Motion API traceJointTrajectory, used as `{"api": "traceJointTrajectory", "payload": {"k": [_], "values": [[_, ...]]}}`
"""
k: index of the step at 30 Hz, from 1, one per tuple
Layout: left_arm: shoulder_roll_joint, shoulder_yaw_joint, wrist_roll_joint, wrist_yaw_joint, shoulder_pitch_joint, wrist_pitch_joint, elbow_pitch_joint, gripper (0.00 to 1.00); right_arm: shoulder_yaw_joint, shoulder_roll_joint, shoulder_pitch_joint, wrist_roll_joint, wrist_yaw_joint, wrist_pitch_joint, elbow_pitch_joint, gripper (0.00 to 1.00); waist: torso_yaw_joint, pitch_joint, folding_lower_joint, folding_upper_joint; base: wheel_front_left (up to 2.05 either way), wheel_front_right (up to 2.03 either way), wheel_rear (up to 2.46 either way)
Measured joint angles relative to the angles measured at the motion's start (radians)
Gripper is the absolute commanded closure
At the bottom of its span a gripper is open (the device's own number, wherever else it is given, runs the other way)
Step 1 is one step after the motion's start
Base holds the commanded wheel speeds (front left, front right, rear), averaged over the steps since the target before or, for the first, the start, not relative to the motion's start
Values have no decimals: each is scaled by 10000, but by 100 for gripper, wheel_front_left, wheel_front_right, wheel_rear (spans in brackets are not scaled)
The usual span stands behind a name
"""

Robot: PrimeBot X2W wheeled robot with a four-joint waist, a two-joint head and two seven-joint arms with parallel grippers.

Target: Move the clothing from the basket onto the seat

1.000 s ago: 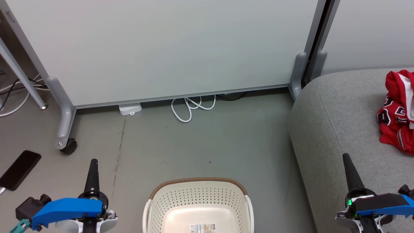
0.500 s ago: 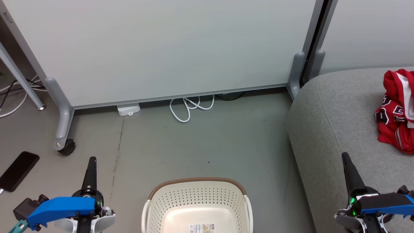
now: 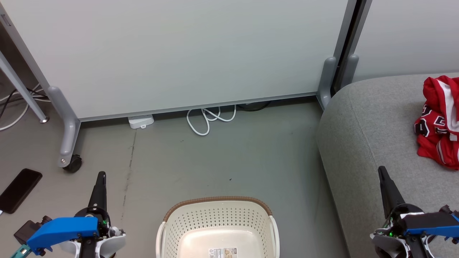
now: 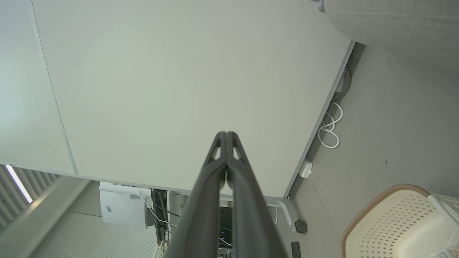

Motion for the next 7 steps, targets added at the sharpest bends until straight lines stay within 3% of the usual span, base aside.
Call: {"api": "traceJointTrajectory", "payload": {"k": [7], "values": [[0, 65, -510, -2, -57, 117, -36, 100, -12, -2, -46, 514, 0, 105, 0, 100, -30, 2, 0, 0, 0, 0, 0]]}}
